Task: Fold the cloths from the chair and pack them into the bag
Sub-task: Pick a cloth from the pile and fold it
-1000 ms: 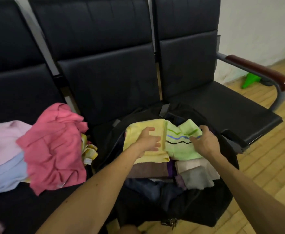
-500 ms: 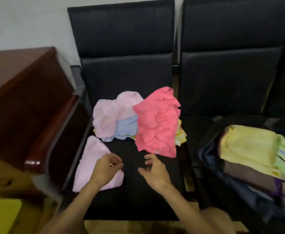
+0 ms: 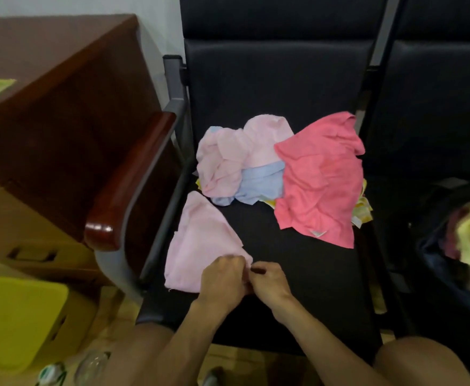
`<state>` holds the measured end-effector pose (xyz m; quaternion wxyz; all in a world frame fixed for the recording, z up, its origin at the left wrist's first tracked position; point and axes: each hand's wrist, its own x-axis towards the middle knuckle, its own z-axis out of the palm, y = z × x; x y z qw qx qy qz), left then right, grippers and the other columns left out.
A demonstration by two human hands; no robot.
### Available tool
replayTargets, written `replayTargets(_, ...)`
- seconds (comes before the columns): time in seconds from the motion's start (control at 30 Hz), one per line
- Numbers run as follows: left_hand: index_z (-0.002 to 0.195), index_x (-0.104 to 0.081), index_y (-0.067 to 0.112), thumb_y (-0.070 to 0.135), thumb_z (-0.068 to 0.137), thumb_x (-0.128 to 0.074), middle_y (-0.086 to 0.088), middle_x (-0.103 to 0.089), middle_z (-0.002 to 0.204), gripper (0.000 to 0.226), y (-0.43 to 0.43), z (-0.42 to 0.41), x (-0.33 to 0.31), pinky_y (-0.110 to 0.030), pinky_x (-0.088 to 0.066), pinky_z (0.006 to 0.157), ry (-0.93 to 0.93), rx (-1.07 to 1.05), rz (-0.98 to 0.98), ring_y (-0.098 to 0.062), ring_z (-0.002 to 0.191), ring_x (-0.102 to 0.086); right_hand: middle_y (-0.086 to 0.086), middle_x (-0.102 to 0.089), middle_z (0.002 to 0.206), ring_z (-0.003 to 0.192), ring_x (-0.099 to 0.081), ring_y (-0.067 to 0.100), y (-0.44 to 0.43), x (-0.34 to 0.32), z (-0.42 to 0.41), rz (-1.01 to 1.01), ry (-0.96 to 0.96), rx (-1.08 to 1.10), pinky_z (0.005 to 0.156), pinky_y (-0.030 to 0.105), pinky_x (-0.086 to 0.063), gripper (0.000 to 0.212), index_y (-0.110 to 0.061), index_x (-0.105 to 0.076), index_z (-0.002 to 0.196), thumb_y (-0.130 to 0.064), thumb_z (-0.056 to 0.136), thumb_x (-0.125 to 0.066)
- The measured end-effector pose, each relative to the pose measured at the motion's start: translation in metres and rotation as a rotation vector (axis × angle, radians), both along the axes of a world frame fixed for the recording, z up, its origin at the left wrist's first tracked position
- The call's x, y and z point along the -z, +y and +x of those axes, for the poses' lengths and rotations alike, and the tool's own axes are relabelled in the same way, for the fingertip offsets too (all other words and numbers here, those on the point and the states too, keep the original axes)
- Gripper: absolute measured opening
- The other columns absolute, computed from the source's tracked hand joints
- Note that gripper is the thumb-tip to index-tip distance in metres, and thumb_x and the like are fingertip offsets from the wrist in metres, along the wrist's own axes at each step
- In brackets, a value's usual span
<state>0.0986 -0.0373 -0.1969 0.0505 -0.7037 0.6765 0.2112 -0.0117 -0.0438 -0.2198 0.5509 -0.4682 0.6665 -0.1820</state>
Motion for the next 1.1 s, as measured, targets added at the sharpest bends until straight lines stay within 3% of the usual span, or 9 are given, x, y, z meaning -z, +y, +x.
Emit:
replayTargets(0.1, 0.124, -0.058, 0.02, 0.026, 0.099, -0.045, -0.002, -0.063, 0.126, 0.029, 0.009, 0.001, 0.001, -0.029, -0.042, 0.093, 0.026, -0.031, -0.193, -0.02, 0.115, -0.058, -0.003, -0.07, 0.068, 0.067, -0.065, 0.013, 0.0, -0.004, 0.003, -0.177, 0.036, -0.018, 0.065, 0.033, -0.053, 0.019, -0.019, -0.073, 0.068, -0.022, 0.085, -0.064)
replayTargets(0.23, 0.112, -0.067, 0.02, 0.015, 0.092, -0.054, -0.002, -0.071, 0.102, 0.025, 0.019, 0.0, -0.016, -0.029, -0.048, 0.081, 0.254, -0.071, -0.362, -0.02, 0.093, -0.064, -0.005, -0.061, 0.059, 0.056, -0.053, 0.003, 0.007, -0.033, -0.005, -0.36, 0.047, -0.044, 0.061, 0.026, -0.045, 0.023, -0.014, -0.065, 0.06, -0.018, 0.083, -0.065)
replayTargets(0.37, 0.104, -0.071, 0.025, 0.017, 0.09, -0.063, 0.008, -0.073, 0.093, 0.018, 0.035, -0.005, -0.029, -0.025, -0.055, 0.08, 0.579, -0.04, -0.333, -0.006, 0.084, -0.065, -0.007, -0.053, 0.058, 0.055, -0.049, 0.001, 0.025, -0.058, -0.023, -0.49, 0.031, -0.025, 0.054, 0.015, -0.038, 0.021, -0.007, -0.059, 0.058, -0.01, 0.077, -0.069)
replayTargets(0.5, 0.1, -0.072, 0.026, 0.01, 0.09, -0.058, 0.008, -0.074, 0.087, 0.024, 0.053, -0.018, -0.044, -0.021, -0.055, 0.077, 0.74, -0.009, -0.332, -0.003, 0.083, -0.067, -0.006, -0.05, 0.062, 0.059, -0.049, 0.005, 0.042, -0.069, -0.04, -0.648, 0.061, 0.008, 0.055, 0.016, -0.036, 0.029, -0.016, -0.051, 0.052, -0.009, 0.071, -0.072)
replayTargets(0.63, 0.105, -0.07, 0.029, 0.013, 0.091, -0.055, 0.012, -0.071, 0.093, 0.026, 0.073, -0.032, -0.053, -0.023, -0.052, 0.077, 0.639, 0.032, -0.421, -0.004, 0.087, -0.065, 0.0, -0.052, 0.062, 0.06, -0.047, 0.008, 0.06, -0.081, -0.052, -0.665, 0.076, 0.047, 0.059, 0.021, -0.035, 0.032, -0.013, -0.048, 0.051, -0.01, 0.075, -0.07)
replayTargets(0.77, 0.083, -0.068, 0.019, 0.019, 0.086, -0.059, 0.005, -0.061, 0.08, 0.01, 0.088, -0.046, -0.08, -0.025, -0.035, 0.062, 0.4, 0.001, -0.602, -0.014, 0.077, -0.058, -0.006, -0.041, 0.049, 0.051, -0.04, 0.006, 0.079, -0.109, -0.066, -0.688, 0.145, 0.051, 0.05, 0.02, -0.032, 0.044, -0.018, -0.036, 0.048, -0.012, 0.079, -0.065)
replayTargets(0.87, 0.086, -0.07, 0.02, 0.024, 0.089, -0.056, 0.004, -0.065, 0.084, 0.015, 0.096, -0.053, -0.111, -0.026, -0.032, 0.061, 0.294, 0.052, -0.673, -0.012, 0.074, -0.055, -0.008, -0.037, 0.047, 0.048, -0.034, 0.006, 0.088, -0.134, -0.075, -0.711, 0.15, 0.019, 0.048, 0.022, -0.027, 0.045, -0.021, -0.035, 0.05, -0.015, 0.084, -0.064)
replayTargets(1.0, 0.083, -0.066, 0.02, 0.022, 0.089, -0.053, 0.005, -0.062, 0.081, 0.014, 0.102, -0.052, -0.161, -0.029, -0.037, 0.064, 0.319, 0.077, -0.793, -0.012, 0.074, -0.053, -0.007, -0.046, 0.064, 0.062, -0.037, 0.007, 0.098, -0.179, -0.087, -0.899, 0.148, -0.035, 0.058, 0.024, -0.031, 0.035, -0.02, -0.044, 0.063, -0.025, 0.085, -0.071)
replayTargets(1.1, 0.083, -0.067, 0.016, 0.012, 0.088, -0.055, 0.004, -0.062, 0.077, 0.014, 0.101, -0.049, -0.206, -0.031, -0.046, 0.07, 0.459, 0.082, -0.886, -0.011, 0.072, -0.055, -0.014, -0.052, 0.094, 0.083, -0.046, 0.002, 0.108, -0.22, -0.101, -0.825, 0.132, -0.149, 0.066, 0.014, -0.036, 0.036, -0.021, -0.054, 0.099, -0.037, 0.078, -0.08)
